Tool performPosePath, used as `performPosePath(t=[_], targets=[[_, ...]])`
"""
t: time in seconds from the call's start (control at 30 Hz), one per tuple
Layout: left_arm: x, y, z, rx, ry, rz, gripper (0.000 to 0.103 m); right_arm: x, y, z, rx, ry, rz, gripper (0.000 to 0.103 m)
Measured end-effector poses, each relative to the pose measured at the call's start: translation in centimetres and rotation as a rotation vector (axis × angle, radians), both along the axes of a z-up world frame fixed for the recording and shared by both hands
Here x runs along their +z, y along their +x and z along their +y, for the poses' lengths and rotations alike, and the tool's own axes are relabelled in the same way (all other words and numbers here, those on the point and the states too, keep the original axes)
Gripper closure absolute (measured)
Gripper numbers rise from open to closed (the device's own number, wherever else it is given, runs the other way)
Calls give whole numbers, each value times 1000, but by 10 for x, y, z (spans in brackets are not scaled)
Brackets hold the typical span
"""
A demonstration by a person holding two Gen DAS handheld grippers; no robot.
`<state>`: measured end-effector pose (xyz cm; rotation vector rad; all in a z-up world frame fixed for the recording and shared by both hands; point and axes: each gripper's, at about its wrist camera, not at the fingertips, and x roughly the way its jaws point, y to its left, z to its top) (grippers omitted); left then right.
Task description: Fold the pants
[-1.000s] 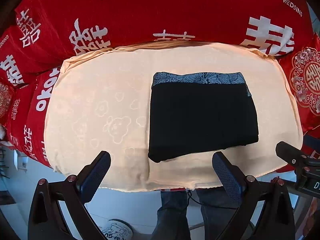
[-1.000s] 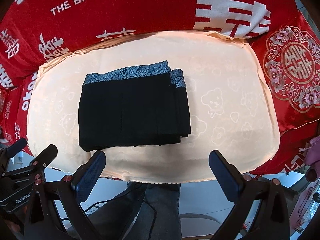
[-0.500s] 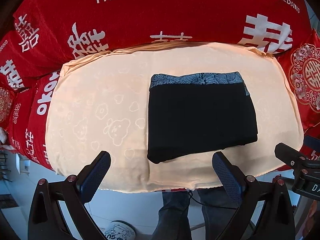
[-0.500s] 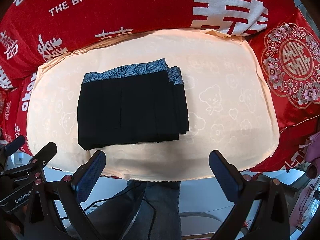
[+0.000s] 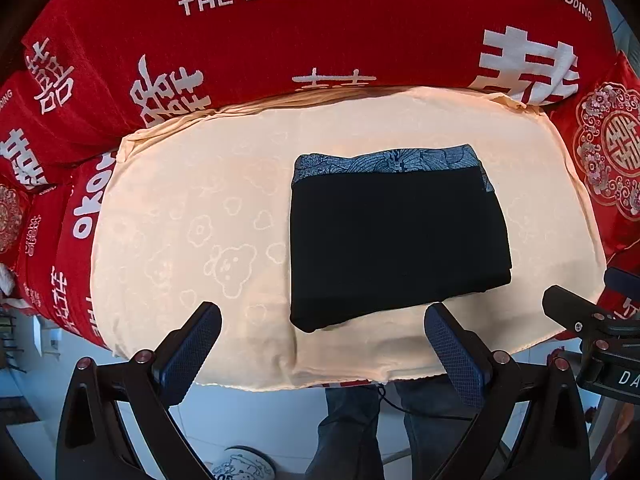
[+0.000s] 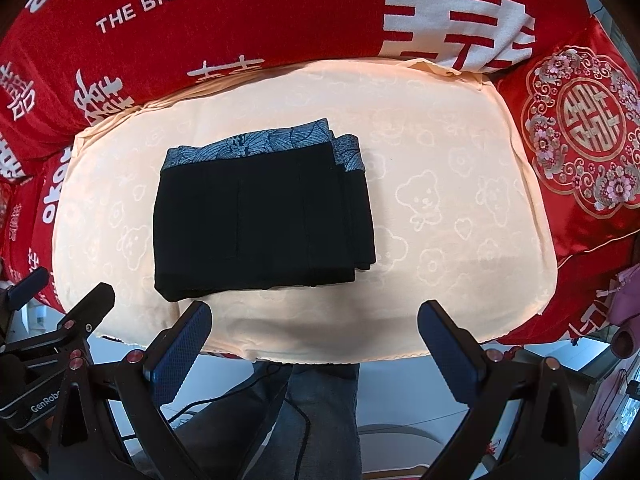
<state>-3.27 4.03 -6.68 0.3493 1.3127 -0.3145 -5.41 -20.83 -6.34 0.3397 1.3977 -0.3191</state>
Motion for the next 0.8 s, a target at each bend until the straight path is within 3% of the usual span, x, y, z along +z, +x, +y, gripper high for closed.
performPosePath(t=[0.8], targets=[[-1,3,1,-4,4,-1,1,-1,4,1,5,4,3,0]])
